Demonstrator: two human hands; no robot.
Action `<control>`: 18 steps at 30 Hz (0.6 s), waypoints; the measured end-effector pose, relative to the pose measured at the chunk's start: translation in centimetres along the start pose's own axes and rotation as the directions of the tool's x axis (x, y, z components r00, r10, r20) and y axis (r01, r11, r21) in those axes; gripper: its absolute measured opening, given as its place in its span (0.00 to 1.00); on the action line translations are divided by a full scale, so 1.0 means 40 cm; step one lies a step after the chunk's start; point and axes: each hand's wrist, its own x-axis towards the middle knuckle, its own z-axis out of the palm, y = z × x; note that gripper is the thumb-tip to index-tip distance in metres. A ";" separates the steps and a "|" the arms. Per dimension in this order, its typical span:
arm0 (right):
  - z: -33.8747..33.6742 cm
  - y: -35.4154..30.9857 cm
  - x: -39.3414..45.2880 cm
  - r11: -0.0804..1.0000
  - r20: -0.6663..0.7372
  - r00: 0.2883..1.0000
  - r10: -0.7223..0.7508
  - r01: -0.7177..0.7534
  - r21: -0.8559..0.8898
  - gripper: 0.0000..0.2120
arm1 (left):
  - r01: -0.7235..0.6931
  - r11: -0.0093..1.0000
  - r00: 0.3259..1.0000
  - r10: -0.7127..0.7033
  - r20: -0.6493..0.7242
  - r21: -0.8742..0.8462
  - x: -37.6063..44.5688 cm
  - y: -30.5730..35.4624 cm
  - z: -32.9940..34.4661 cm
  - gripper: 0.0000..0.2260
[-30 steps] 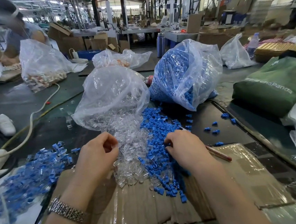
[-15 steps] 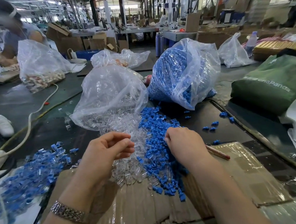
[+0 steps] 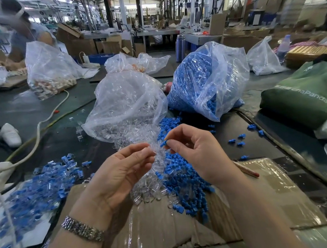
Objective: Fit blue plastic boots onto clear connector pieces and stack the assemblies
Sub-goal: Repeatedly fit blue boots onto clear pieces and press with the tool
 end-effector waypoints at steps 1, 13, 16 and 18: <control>0.003 0.001 -0.001 0.999 0.009 1.000 -0.015 0.016 -0.037 0.03 | 0.006 1.000 1.000 -0.006 0.013 0.004 -0.001 -0.002 0.003 0.08; 0.011 0.001 -0.006 0.963 0.085 0.989 -0.119 0.136 -0.234 0.01 | -0.046 0.984 0.992 0.024 0.124 0.174 -0.016 -0.008 0.025 0.08; 0.009 0.005 -0.006 0.951 0.091 0.987 -0.135 0.155 -0.269 0.01 | -0.109 0.965 0.984 0.071 0.163 0.238 -0.021 -0.009 0.028 0.10; 0.010 0.009 -0.004 0.941 0.097 0.985 -0.146 0.169 -0.295 0.02 | -0.168 0.932 0.981 0.127 0.146 0.320 -0.021 -0.013 0.030 0.09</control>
